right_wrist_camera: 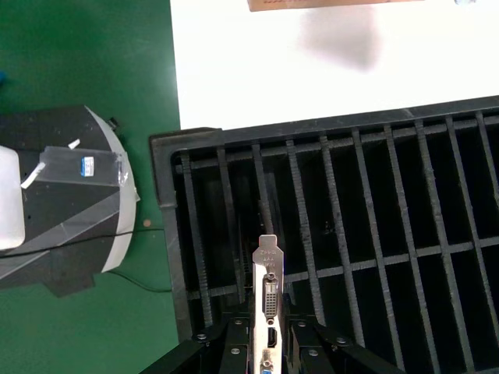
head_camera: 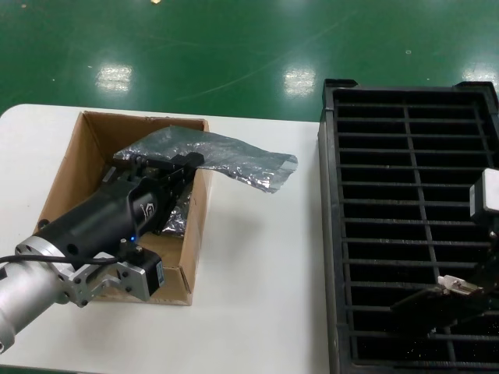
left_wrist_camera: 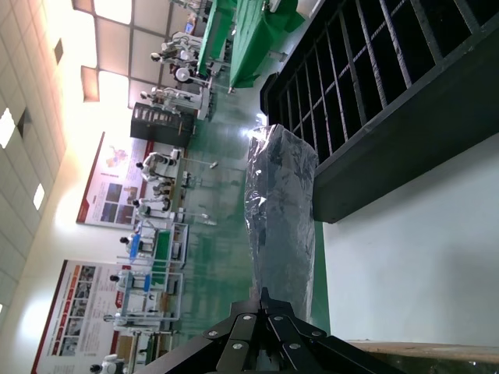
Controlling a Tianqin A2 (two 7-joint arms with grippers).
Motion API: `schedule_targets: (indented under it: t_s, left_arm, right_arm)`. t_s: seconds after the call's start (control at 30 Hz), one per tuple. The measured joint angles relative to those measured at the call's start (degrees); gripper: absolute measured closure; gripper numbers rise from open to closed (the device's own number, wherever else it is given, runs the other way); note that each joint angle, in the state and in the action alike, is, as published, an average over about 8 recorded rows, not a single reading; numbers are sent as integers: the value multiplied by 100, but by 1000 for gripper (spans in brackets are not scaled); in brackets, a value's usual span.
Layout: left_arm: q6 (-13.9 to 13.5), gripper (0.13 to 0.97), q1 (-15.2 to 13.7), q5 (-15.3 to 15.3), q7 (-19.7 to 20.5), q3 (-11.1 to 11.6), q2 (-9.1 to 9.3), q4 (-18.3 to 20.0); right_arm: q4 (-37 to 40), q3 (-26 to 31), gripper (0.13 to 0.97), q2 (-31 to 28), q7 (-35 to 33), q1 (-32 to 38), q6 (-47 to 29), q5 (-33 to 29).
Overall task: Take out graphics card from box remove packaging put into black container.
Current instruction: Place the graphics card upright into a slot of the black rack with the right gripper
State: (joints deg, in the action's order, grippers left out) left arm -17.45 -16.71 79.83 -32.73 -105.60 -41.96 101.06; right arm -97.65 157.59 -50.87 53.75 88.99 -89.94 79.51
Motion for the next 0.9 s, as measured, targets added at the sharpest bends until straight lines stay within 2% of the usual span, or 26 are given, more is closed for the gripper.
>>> schedule_targets:
  t_s: [0.9]
  left_arm:
    - [0,958,0,0,0,0,0,0]
  right_arm:
    - [117,13,906,463,-107,-210,-1,-435]
